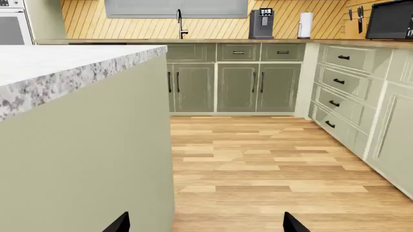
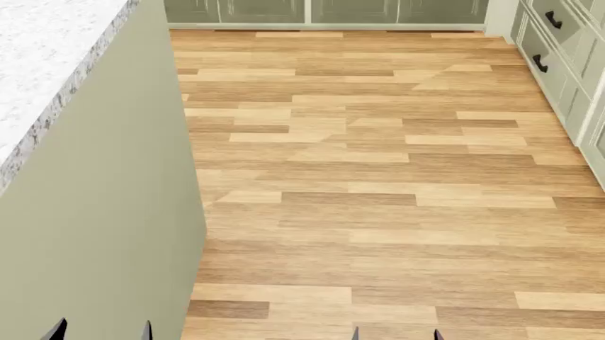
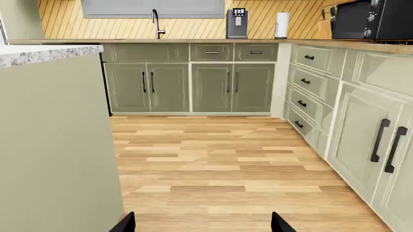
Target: Place the cup inside the bowl on the dining table and move the bowl to any counter.
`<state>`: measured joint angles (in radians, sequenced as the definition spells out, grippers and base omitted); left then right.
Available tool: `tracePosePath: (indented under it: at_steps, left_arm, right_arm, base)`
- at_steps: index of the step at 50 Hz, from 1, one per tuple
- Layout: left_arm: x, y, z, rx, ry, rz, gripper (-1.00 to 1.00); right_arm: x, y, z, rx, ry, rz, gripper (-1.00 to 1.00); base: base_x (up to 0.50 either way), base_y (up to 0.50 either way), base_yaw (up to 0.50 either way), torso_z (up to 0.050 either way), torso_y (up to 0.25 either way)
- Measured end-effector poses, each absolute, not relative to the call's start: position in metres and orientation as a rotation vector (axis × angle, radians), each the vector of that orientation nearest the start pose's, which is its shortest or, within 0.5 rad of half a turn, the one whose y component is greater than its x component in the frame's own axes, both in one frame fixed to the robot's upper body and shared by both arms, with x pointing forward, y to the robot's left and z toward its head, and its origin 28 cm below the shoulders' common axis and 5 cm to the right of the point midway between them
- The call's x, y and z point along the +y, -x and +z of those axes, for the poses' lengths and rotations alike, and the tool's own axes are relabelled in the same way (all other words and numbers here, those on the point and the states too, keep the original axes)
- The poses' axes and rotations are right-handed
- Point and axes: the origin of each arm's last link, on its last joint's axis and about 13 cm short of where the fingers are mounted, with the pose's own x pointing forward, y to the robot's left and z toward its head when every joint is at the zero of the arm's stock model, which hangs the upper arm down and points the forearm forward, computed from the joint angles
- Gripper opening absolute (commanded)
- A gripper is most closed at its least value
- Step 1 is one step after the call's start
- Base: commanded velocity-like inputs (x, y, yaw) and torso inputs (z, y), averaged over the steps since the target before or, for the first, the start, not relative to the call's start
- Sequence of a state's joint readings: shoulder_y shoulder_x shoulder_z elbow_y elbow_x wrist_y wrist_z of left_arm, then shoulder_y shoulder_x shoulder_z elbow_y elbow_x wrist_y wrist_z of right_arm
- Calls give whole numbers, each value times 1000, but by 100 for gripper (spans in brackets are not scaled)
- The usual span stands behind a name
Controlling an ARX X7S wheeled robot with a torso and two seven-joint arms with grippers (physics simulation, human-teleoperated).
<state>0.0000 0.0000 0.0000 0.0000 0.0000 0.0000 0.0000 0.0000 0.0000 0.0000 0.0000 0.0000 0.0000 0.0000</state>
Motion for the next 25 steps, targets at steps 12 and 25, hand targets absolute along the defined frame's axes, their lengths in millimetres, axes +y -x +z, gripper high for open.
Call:
tracePosePath:
  at_steps: [12, 25]
  left_arm:
    - [205, -211, 13, 2, -2, -1, 100]
    - [204, -211, 13, 5, -5, -3, 100]
  right_arm:
    - [-97, -210, 13, -4, 1, -7, 100]
    - [-97, -211, 13, 1, 9, -12, 100]
  base:
    - [0, 0, 0, 0, 0]
    - [-255, 0, 0, 0, 0]
